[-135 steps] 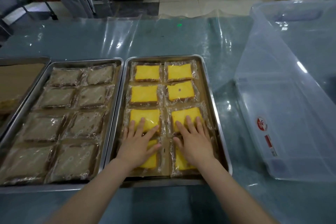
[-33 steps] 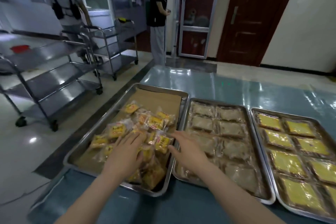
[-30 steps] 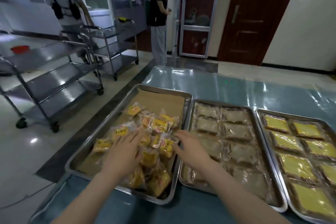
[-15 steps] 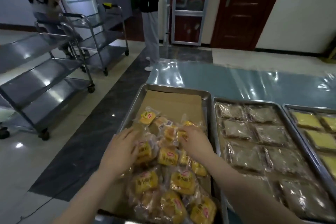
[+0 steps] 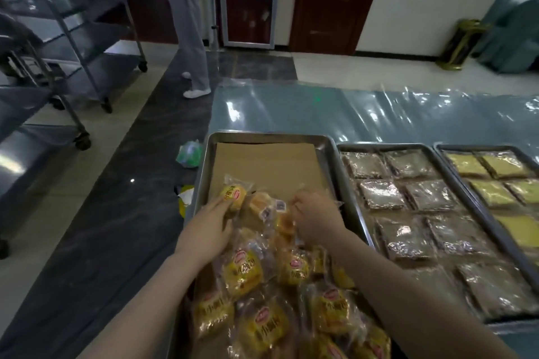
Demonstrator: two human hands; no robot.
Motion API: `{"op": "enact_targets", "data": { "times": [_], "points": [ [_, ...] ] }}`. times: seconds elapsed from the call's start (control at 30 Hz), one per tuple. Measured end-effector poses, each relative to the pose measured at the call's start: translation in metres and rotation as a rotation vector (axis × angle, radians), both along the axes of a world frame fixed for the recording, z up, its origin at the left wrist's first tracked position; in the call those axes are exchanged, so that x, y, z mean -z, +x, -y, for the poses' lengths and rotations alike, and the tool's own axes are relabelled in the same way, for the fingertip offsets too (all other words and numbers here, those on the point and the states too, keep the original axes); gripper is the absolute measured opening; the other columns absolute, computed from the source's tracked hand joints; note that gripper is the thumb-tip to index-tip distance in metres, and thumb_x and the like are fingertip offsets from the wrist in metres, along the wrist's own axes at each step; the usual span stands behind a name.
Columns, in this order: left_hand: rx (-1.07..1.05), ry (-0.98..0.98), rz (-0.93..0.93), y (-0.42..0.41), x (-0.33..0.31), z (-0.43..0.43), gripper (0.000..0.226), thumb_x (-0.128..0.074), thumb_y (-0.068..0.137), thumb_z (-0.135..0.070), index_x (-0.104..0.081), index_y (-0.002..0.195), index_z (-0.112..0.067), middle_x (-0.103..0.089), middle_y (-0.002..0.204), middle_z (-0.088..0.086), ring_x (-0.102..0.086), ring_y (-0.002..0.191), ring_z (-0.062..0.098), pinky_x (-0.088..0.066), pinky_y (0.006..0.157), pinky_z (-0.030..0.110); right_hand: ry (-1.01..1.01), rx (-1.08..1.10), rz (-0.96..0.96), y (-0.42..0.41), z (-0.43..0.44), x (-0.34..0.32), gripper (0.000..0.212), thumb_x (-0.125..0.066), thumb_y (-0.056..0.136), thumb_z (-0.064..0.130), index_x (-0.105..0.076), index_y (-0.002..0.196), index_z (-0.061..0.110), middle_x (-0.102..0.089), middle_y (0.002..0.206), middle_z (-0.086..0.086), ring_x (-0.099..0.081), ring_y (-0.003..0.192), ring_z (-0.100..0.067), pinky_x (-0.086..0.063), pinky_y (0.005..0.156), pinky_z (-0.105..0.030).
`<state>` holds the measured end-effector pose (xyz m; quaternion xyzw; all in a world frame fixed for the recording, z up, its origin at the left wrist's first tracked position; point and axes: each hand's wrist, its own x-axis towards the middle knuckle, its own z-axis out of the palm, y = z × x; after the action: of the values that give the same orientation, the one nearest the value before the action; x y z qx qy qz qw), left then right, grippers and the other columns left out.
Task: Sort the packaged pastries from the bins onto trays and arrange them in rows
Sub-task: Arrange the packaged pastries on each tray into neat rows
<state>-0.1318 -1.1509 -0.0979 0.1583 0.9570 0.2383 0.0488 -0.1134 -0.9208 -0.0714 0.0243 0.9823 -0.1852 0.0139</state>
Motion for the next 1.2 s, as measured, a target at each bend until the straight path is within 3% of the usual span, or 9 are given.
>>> {"op": "enact_targets", "data": {
  "times": [0.2,0.4,0.5,0.63,0.73,0.9,1.0,1.07,1.2],
  "points": [
    [0.073,-0.046,0.109,-0.046,0.032,-0.011,0.053,-0.045,0.094,-0.024,-0.032,0.145,-0.027,-0.024,0.155,0.001,-0.035,0.135,0.022,-0.033,0.105,0.030,0.005,-0.287,0.136,-0.044,0.022,0.013,0.024,-0.049,0.092,0.022,-0.066,0.109,0.022,-0.064,0.113,0.002,-0.059,0.099,-0.019,-0.050,0.085,-0.033],
    [0.081,-0.256,0.163,-0.083,0.064,-0.023,0.075,-0.041,0.089,-0.006,-0.010,0.148,-0.040,0.006,0.159,0.005,-0.003,0.144,0.032,-0.017,0.115,0.044,0.206,-0.324,0.393,-0.084,0.039,0.029,0.025,-0.055,0.085,0.025,-0.058,0.109,0.020,-0.058,0.121,-0.002,-0.059,0.105,-0.027,-0.053,0.082,-0.039],
    [0.047,-0.332,0.122,-0.105,0.068,-0.031,0.076,-0.042,0.090,-0.010,-0.004,0.149,-0.040,0.012,0.158,0.005,0.004,0.143,0.034,-0.009,0.116,0.046,0.231,-0.341,0.459,-0.104,0.037,0.031,0.051,-0.062,0.084,0.033,-0.047,0.131,0.020,-0.048,0.133,-0.003,-0.055,0.113,-0.029,-0.051,0.088,-0.042],
    [-0.011,-0.394,0.061,-0.132,0.066,-0.045,0.066,-0.040,0.093,-0.026,-0.006,0.148,-0.039,-0.002,0.158,0.005,-0.018,0.136,0.036,-0.032,0.106,0.043,0.198,-0.360,0.548,-0.114,0.030,0.046,0.088,-0.066,0.080,0.046,-0.018,0.148,0.017,-0.029,0.151,-0.005,-0.046,0.126,-0.032,-0.046,0.094,-0.045],
    [-0.031,-0.382,0.007,-0.152,0.065,-0.053,0.064,-0.042,0.094,-0.035,-0.008,0.148,-0.036,-0.017,0.155,0.008,-0.031,0.129,0.036,-0.037,0.101,0.043,0.055,-0.198,0.468,-0.128,0.015,0.052,0.069,-0.065,0.077,0.036,-0.034,0.136,0.022,-0.051,0.129,-0.004,-0.056,0.107,-0.027,-0.051,0.087,-0.041],
    [-0.073,-0.116,-0.047,-0.168,0.062,-0.057,0.045,-0.048,0.092,-0.031,-0.029,0.133,-0.025,-0.053,0.128,0.013,-0.060,0.094,0.030,-0.046,0.070,0.037,-0.630,0.316,0.313,-0.167,-0.017,0.049,0.015,-0.061,0.086,0.038,-0.058,0.089,0.024,-0.066,0.082,0.004,-0.064,0.071,-0.011,-0.057,0.058,-0.032],
    [-0.040,-0.105,-0.155,-0.169,0.071,-0.051,0.034,-0.053,0.091,-0.030,-0.049,0.124,-0.025,-0.032,0.151,0.005,-0.054,0.114,0.028,-0.048,0.087,0.040,-0.817,0.471,0.254,-0.190,-0.034,0.051,0.022,-0.056,0.090,0.042,-0.064,0.085,0.022,-0.070,0.083,-0.004,-0.069,0.076,-0.018,-0.060,0.068,-0.038],
    [0.032,-0.147,-0.276,-0.174,0.076,-0.046,0.034,-0.058,0.088,-0.031,-0.057,0.121,-0.021,-0.030,0.152,0.005,-0.041,0.128,0.033,-0.040,0.101,0.045,-0.837,0.485,0.233,-0.202,-0.041,0.057,0.029,-0.056,0.091,0.045,-0.065,0.099,0.019,-0.068,0.090,-0.005,-0.067,0.081,-0.019,-0.060,0.070,-0.038],
    [0.113,-0.223,-0.146,-0.186,0.089,-0.042,0.057,-0.029,0.093,-0.055,-0.029,0.145,-0.032,-0.006,0.158,0.003,-0.003,0.145,0.024,-0.005,0.115,0.039,-0.420,0.381,0.137,-0.211,-0.044,0.080,0.066,-0.059,0.088,0.048,-0.034,0.143,0.022,-0.051,0.135,-0.004,-0.052,0.118,-0.022,-0.048,0.094,-0.041]
  ]
}}
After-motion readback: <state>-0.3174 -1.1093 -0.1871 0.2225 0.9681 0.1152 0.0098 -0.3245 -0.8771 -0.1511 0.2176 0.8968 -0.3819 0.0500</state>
